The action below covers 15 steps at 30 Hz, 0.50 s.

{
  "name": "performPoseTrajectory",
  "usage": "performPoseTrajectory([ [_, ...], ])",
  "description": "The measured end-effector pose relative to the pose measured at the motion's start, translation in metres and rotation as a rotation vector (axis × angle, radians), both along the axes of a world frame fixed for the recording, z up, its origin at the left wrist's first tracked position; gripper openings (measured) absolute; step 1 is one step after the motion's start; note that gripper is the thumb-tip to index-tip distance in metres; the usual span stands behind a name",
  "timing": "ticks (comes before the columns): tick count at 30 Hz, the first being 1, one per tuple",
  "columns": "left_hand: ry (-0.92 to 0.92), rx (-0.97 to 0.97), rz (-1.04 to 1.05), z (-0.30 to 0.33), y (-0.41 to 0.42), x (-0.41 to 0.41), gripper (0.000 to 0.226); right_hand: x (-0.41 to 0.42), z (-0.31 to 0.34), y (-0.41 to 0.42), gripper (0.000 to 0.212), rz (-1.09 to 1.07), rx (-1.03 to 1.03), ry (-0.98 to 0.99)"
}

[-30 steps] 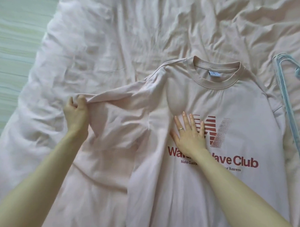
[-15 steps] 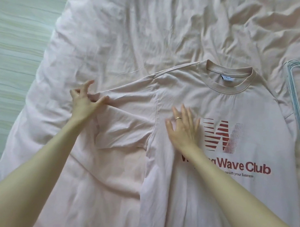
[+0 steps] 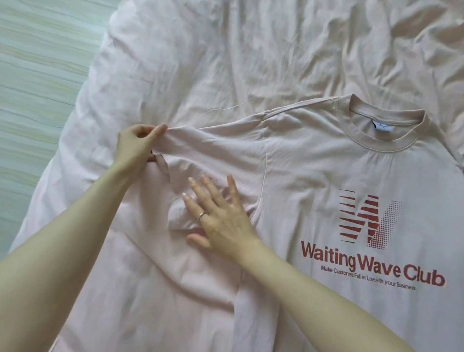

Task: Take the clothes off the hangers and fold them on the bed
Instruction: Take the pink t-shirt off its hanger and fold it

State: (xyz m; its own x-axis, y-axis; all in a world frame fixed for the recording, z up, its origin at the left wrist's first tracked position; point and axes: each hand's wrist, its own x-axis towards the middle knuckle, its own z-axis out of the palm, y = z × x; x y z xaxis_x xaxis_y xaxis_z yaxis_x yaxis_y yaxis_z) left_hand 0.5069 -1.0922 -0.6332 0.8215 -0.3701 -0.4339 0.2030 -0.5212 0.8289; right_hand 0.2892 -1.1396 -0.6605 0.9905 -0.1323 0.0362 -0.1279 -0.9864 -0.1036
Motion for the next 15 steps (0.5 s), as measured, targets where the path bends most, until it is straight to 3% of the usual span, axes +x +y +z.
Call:
performPoseTrajectory([
  [2, 0.049, 0.002, -0.037, 0.000, 0.001, 0.000, 0.016, 0.011, -0.005, 0.013, 0.068, -0.015, -0.030, 0.022],
  [5, 0.033, -0.005, -0.047, 0.000, 0.000, 0.002, 0.015, 0.025, -0.008, 0.027, 0.042, -0.068, 0.064, -0.106],
  [10, -0.016, -0.007, -0.012, -0.001, 0.000, 0.006, 0.017, 0.015, 0.000, 0.030, 0.047, 0.117, 0.201, -0.239],
  [15, -0.115, 0.039, 0.011, -0.010, 0.001, 0.011, 0.012, 0.017, -0.010, 0.032, 0.053, 0.135, 0.251, -0.144],
])
